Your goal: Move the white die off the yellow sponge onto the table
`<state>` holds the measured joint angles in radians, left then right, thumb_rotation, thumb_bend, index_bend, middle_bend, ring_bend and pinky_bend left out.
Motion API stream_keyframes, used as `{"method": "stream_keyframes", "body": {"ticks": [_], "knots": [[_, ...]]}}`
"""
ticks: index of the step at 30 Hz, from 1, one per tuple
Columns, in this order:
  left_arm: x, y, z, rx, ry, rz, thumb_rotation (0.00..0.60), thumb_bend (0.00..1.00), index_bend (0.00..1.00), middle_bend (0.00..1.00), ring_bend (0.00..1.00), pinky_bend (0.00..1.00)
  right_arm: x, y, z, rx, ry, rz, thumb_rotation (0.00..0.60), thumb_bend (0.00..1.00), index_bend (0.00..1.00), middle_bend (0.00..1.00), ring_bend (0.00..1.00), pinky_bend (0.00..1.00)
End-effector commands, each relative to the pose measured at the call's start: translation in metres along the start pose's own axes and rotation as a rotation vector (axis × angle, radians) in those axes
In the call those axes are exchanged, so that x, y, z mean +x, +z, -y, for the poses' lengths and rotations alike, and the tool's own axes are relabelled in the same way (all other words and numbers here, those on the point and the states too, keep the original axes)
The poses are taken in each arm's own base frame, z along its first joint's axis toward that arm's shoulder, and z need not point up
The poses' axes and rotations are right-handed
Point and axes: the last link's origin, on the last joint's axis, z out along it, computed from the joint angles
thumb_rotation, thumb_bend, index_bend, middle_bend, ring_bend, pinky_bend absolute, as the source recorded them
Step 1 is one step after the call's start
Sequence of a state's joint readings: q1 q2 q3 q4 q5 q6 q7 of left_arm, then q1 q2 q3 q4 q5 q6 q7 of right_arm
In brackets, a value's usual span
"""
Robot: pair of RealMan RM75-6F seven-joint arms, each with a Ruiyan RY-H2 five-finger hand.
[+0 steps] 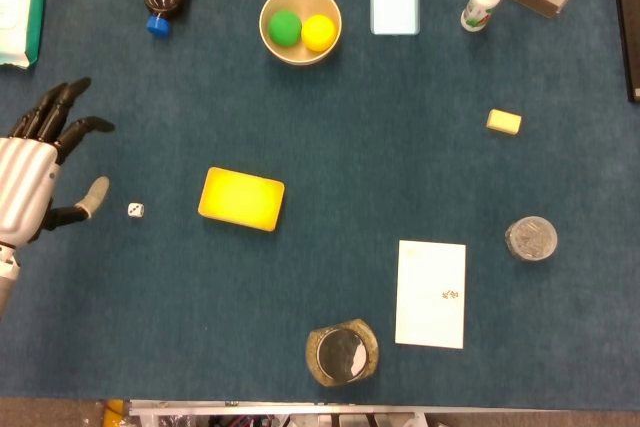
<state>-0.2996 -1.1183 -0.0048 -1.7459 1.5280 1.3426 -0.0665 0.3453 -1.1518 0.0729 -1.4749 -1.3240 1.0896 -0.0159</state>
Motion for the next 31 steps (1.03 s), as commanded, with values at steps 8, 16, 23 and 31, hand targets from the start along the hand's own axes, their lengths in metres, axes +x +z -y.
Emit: {"method": "stream_keyframes", "body": {"ticks": [8,16,23,31], "knots": [[0.005,-0.001,0.016,0.032,0.190,-0.039,0.600,0.35,0.32,0.11,0.05,0.24,0.020,-0.011,0.016,0.052,-0.017,-0.060,0.600,0.00,0.51,0.39,0.37,0.40],[0.027,-0.013,0.033,0.078,0.458,-0.075,0.600,0.35,0.35,0.17,0.16,0.45,0.050,-0.031,0.039,0.088,-0.154,-0.094,0.600,0.00,0.51,0.39,0.37,0.40],[0.037,-0.028,0.046,0.139,0.492,-0.105,0.600,0.35,0.38,0.24,0.18,0.45,0.068,-0.051,0.049,0.048,-0.212,-0.133,0.600,0.00,0.51,0.39,0.37,0.40],[0.034,-0.044,0.054,0.156,0.527,-0.162,0.600,0.35,0.39,0.27,0.20,0.45,0.063,-0.059,0.040,0.000,-0.191,-0.143,0.600,0.00,0.51,0.39,0.37,0.40]]}}
